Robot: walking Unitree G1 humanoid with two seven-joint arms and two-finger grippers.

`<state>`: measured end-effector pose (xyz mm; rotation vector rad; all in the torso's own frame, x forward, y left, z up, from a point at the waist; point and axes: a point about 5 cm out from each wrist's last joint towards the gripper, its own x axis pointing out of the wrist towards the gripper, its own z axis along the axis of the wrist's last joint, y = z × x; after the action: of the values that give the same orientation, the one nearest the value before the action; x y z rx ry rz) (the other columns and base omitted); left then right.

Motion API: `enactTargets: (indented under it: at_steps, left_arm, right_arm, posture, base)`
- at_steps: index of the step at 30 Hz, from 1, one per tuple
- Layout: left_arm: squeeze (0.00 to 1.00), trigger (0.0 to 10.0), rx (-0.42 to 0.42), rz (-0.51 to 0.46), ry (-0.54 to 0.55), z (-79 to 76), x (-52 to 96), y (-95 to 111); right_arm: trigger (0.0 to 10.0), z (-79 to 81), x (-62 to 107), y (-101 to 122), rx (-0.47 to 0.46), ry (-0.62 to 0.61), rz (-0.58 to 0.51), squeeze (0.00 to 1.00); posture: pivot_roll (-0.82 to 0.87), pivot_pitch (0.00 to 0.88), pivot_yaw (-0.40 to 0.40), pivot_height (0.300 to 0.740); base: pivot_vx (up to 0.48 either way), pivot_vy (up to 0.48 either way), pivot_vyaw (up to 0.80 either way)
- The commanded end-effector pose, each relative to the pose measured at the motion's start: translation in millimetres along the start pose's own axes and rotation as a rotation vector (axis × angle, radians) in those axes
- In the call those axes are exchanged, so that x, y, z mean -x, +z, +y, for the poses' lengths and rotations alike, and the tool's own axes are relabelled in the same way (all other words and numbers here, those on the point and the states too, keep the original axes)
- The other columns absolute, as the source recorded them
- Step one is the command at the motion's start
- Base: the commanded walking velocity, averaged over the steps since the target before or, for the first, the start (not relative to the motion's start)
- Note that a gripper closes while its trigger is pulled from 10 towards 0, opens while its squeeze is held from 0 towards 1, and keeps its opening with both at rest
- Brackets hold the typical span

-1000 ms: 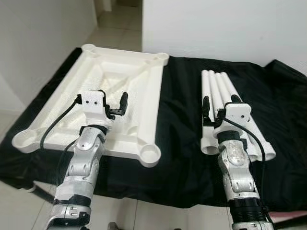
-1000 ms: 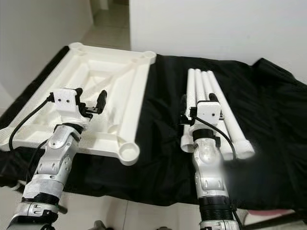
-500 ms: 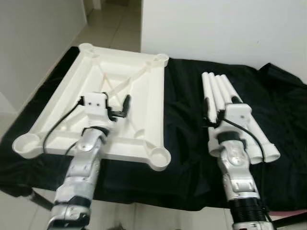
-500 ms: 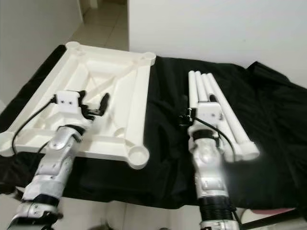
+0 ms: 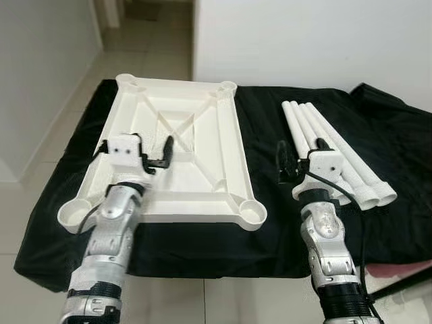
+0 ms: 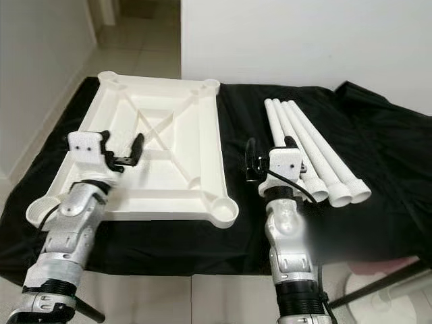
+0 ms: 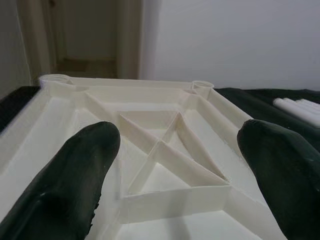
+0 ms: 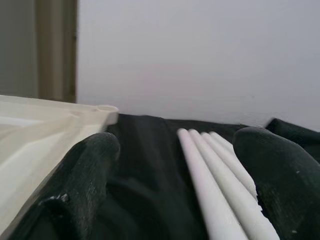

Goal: Building children table

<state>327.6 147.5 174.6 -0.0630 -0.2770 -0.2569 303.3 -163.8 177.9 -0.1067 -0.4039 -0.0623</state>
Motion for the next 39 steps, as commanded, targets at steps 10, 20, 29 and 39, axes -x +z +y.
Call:
enactTargets:
  at_steps: [10, 20, 29, 39]
  left_arm:
    - [0.0, 10.0, -0.034, 0.017, -0.049, -9.7, -0.3, -2.3]
    - [0.0, 10.0, -0.041, 0.012, -0.06, -10.7, -0.9, -0.3]
    - [0.0, 10.0, -0.04, 0.012, -0.049, -10.1, -4.0, -0.4]
    - [0.0, 10.0, -0.04, -0.004, -0.022, -7.1, -7.4, 2.5]
  right_arm:
    - [10.0, -9.8, 3.1, -4.7, 0.017, -0.035, 0.02, 0.0]
    - [10.0, -11.9, 1.4, -5.1, 0.018, -0.047, 0.028, 0.0]
    - [10.0, -12.2, 0.6, -7.6, 0.022, -0.051, 0.039, 0.0]
    - [10.0, -8.3, -1.9, -10.0, 0.006, -0.043, 0.068, 0.0]
  posture:
    - [-0.05, 0.082, -0.023, 0.74]
    - [-0.06, 0.087, -0.016, 0.74]
    - [-0.06, 0.08, -0.01, 0.74]
    - [-0.06, 0.076, -0.007, 0.74]
  base:
    - [0.0, 0.0, -0.08]
    - [0.0, -0.084, 0.0]
    - [0.0, -0.2, 0.0]
    - [0.0, 0.0, 0.0]
